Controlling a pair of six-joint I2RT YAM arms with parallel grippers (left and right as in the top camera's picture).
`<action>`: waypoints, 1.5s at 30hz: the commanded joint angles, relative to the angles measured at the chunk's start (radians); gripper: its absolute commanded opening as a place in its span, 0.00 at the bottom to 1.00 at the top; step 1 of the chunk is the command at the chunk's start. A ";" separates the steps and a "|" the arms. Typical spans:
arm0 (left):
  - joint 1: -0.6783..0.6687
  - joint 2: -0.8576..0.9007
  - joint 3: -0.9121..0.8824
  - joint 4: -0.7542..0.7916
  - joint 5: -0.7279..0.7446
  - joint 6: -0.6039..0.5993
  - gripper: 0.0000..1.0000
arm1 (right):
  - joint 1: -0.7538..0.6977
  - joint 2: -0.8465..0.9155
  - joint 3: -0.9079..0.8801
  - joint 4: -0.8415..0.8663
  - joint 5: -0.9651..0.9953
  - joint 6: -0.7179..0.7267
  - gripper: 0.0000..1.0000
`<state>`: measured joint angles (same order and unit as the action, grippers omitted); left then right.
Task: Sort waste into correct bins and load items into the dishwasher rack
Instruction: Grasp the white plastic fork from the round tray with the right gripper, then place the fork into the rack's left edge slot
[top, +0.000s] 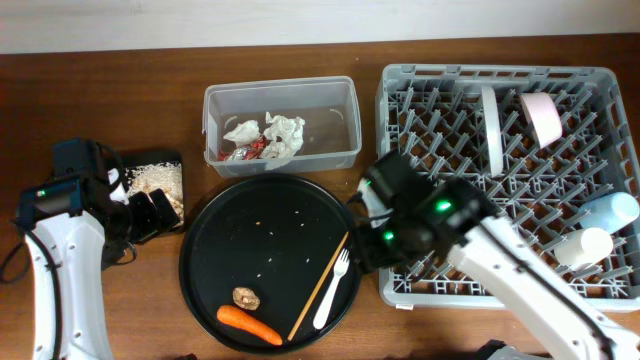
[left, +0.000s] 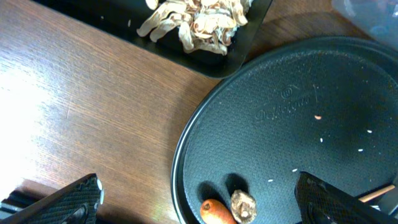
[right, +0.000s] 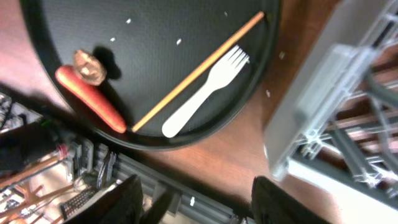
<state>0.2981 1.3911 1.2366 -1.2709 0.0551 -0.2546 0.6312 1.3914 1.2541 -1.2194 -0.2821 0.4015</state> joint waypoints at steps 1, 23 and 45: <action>0.006 -0.016 0.008 -0.002 0.005 0.001 0.99 | 0.106 0.039 -0.153 0.140 0.074 0.201 0.61; 0.006 -0.016 0.008 0.002 0.005 0.001 0.99 | 0.194 0.455 -0.202 0.405 0.140 0.349 0.20; 0.006 -0.016 0.008 0.002 0.004 0.001 0.99 | -0.290 0.196 0.034 0.092 0.290 -0.241 0.04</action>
<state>0.2981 1.3911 1.2366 -1.2709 0.0551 -0.2546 0.3443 1.5631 1.3163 -1.1667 0.0109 0.2333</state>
